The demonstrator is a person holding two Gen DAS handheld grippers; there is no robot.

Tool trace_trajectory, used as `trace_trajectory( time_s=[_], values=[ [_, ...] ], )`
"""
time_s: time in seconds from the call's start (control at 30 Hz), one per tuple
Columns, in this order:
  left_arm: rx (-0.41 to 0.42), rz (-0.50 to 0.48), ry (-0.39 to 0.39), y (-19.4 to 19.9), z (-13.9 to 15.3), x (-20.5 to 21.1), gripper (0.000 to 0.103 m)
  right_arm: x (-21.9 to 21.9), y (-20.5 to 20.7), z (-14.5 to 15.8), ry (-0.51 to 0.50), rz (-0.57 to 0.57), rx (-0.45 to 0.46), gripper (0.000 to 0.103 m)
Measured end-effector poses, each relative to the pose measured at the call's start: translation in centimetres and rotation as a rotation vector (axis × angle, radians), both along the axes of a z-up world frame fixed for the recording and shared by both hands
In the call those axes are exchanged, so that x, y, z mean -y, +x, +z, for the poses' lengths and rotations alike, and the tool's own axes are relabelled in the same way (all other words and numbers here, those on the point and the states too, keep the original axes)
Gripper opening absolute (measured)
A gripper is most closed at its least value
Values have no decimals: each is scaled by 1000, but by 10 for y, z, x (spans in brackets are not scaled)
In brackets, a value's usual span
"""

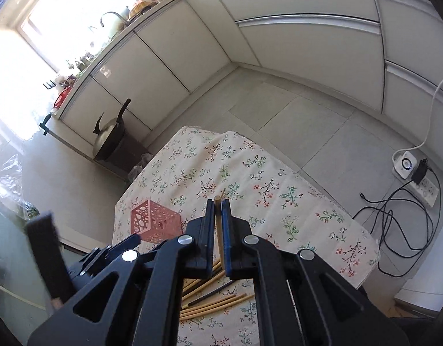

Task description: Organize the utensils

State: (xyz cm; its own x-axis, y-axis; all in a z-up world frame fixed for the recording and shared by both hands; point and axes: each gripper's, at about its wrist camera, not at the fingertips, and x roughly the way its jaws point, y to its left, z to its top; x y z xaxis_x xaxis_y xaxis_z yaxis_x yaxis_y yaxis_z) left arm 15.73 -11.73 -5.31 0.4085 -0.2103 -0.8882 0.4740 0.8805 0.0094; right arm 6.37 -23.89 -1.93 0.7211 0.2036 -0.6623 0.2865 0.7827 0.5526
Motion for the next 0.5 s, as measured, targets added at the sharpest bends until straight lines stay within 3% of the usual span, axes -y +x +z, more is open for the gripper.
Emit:
trace_trajectory(
  time_s=[0.17, 0.3, 0.4, 0.43, 0.5],
  values=[
    [-163, 66, 148, 79, -73, 29, 66, 21, 13, -16, 83, 18, -13, 5],
    [-251, 131, 126, 117, -109, 23, 59, 19, 19, -18, 109, 55, -11, 5],
    [-288, 131, 134, 123, -124, 19, 36, 16, 19, -18, 121, 72, -6, 5],
    [-276, 124, 135, 121, -127, 17, 32, 15, 19, -18, 120, 75, -5, 5],
    [-235, 106, 125, 117, -124, 17, 11, 13, 19, -20, 122, 80, -7, 5]
  ],
)
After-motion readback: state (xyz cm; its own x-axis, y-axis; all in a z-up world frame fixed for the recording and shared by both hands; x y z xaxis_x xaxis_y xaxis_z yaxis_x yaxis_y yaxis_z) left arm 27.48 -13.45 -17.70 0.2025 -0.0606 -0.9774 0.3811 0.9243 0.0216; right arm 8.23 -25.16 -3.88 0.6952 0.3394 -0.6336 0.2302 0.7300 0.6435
